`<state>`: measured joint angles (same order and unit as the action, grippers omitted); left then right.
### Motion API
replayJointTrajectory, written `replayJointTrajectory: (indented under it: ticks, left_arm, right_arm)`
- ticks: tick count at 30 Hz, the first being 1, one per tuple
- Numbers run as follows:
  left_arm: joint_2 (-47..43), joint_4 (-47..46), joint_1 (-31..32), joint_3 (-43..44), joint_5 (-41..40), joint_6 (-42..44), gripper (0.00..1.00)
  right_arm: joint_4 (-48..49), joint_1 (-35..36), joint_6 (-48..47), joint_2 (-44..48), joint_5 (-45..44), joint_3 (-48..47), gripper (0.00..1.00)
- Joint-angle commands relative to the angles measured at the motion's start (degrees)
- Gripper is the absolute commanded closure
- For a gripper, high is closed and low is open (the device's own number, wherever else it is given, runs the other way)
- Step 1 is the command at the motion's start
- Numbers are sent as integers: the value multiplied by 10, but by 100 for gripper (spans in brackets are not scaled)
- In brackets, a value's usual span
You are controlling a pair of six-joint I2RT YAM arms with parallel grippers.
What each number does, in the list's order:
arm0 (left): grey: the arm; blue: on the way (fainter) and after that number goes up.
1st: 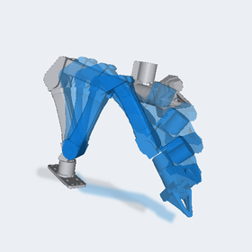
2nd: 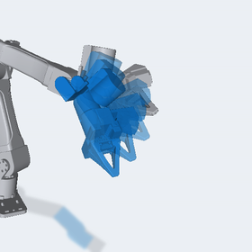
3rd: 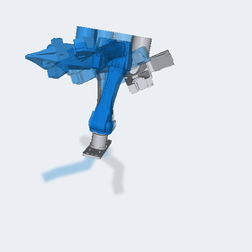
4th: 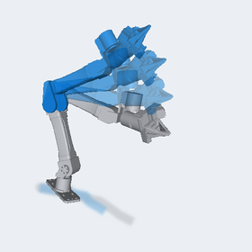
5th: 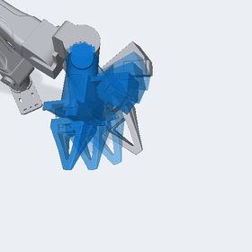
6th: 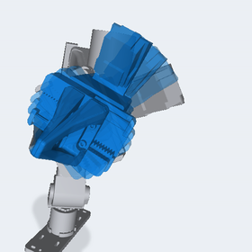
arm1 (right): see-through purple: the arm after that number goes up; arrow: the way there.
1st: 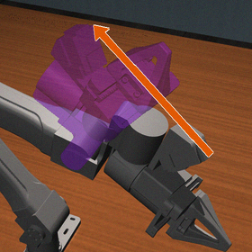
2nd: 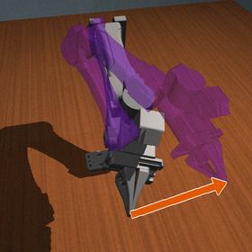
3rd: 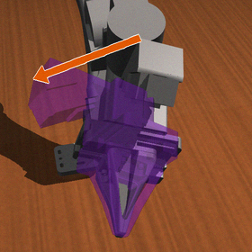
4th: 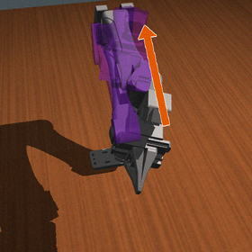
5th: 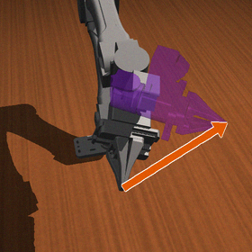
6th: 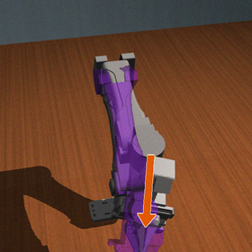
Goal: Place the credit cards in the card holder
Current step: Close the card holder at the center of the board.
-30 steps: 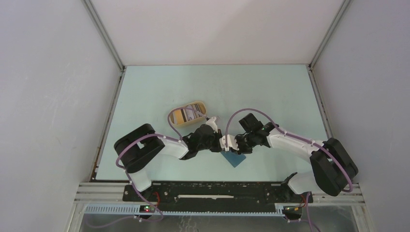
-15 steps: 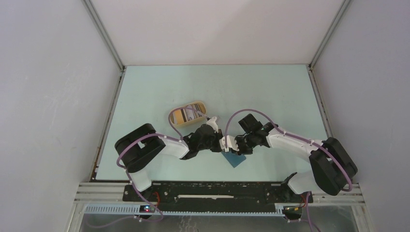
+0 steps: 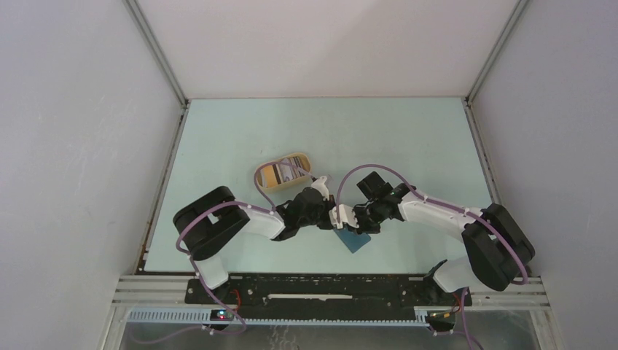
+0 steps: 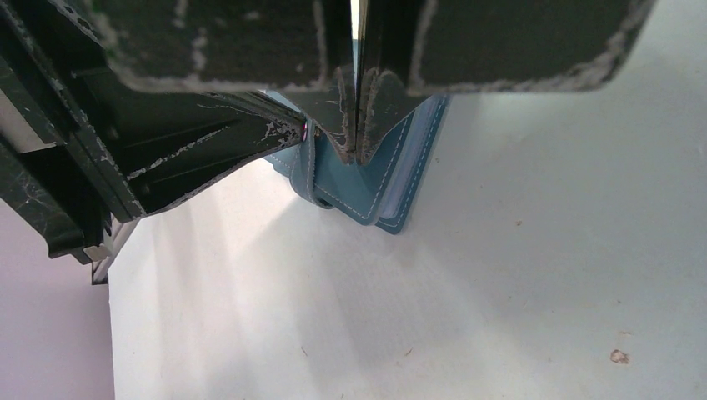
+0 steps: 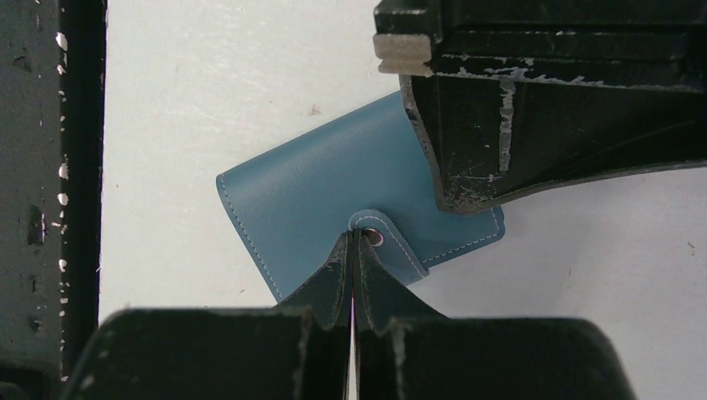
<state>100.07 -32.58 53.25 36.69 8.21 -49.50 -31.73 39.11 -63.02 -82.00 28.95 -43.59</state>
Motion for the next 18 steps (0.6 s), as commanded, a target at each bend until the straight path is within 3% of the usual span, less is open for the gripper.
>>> replayJointTrajectory:
  ticks: [1,9,18]
  left_arm:
    - [2,-18,7,8,21,4,98]
    - [-25,-84,8,-11,59,-22,99]
    - [16,-93,11,5,72,-35,100]
  right_arm:
    - [-3,6,7,-17,-15,-3,100]
    - [-3,5,7,-17,-12,-3,100]
    - [-4,4,9,-17,-11,-4,100]
